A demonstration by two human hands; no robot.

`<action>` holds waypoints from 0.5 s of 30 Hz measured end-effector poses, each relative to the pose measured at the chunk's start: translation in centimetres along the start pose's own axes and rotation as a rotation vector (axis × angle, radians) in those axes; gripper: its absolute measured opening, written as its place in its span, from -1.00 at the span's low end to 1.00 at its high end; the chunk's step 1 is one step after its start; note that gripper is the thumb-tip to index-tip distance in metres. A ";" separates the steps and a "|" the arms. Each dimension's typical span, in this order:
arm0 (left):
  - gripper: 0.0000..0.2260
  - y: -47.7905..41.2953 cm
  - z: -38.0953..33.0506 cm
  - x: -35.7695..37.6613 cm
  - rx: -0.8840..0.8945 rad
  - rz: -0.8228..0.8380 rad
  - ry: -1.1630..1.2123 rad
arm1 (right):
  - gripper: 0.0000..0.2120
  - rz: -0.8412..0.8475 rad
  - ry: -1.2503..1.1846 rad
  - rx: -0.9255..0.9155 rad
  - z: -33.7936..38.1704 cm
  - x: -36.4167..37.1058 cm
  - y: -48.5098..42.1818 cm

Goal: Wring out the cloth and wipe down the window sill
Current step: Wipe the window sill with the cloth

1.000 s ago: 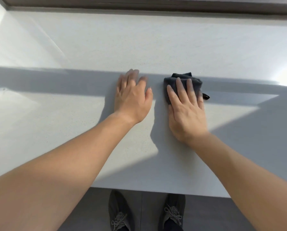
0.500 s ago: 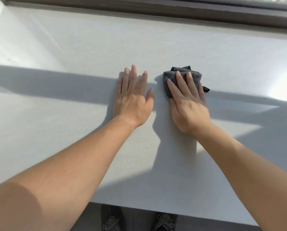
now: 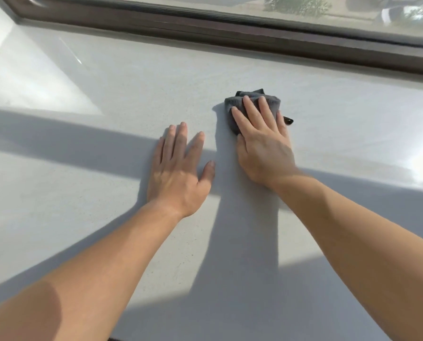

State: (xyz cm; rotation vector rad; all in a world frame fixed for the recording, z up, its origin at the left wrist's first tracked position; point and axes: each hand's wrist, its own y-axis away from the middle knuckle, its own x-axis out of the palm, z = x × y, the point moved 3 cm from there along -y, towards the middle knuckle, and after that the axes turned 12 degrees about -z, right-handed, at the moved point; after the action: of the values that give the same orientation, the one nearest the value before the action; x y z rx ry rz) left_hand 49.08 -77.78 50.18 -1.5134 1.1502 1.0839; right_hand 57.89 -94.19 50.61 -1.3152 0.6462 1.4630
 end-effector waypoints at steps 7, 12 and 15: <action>-0.38 0.3 0.2 0.2 -0.008 0.009 0.000 | -0.42 0.035 0.119 0.358 -6.3 -0.9 -4.8; -0.37 -0.1 0.0 -0.4 -0.024 -0.008 0.037 | -0.45 0.123 0.017 -0.080 -3.2 -0.4 -3.0; -0.40 -0.6 -0.5 -0.7 -0.058 -0.017 0.067 | -0.47 0.072 0.051 0.063 -7.9 -1.4 -5.3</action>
State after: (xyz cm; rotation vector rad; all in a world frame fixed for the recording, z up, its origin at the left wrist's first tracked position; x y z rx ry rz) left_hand 49.62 -78.09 51.07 -1.6129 1.1582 1.0702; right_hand 65.71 -99.87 51.10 -1.2950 0.7741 1.4590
